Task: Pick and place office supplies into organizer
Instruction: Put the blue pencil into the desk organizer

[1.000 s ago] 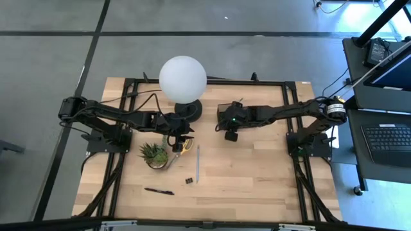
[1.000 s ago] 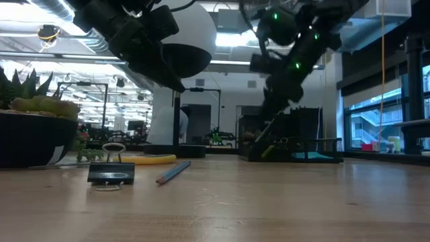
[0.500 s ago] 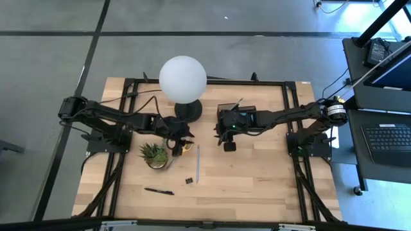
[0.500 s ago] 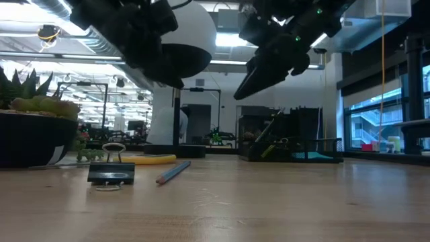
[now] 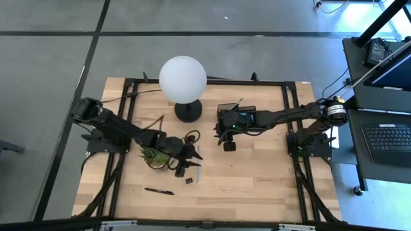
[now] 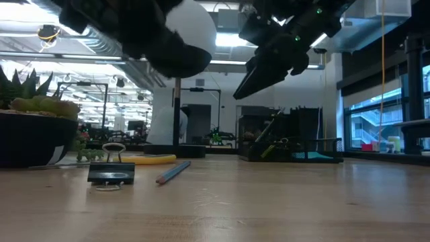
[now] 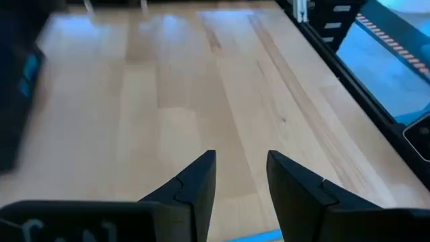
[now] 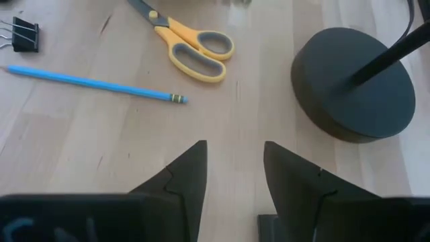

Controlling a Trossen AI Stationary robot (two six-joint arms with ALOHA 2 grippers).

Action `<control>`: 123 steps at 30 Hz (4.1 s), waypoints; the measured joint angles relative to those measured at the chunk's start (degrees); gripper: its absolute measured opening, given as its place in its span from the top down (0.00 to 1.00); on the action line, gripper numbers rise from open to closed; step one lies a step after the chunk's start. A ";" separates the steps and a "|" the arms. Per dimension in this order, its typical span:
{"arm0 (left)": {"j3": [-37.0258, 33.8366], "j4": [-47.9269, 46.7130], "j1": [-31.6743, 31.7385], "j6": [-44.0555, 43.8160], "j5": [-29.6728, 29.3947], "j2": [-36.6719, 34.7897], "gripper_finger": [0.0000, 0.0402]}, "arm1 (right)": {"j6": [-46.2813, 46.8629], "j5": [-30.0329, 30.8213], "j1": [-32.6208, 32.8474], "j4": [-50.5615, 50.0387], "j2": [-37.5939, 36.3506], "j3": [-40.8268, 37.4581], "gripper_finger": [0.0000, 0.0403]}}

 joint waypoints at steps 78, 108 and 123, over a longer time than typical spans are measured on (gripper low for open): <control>40.54 -48.05 0.80 -38.63 -3.12 25.16 0.79 | 4.32 0.27 -0.35 -22.30 -0.02 -0.22 0.63; 40.68 -35.86 4.70 -37.57 -4.23 27.68 0.79 | 9.34 0.49 -0.26 -31.38 -0.04 -0.24 0.63; 40.68 -35.87 5.32 -32.51 -4.72 27.68 0.73 | 10.52 0.46 -0.24 -36.71 -0.02 -0.24 0.63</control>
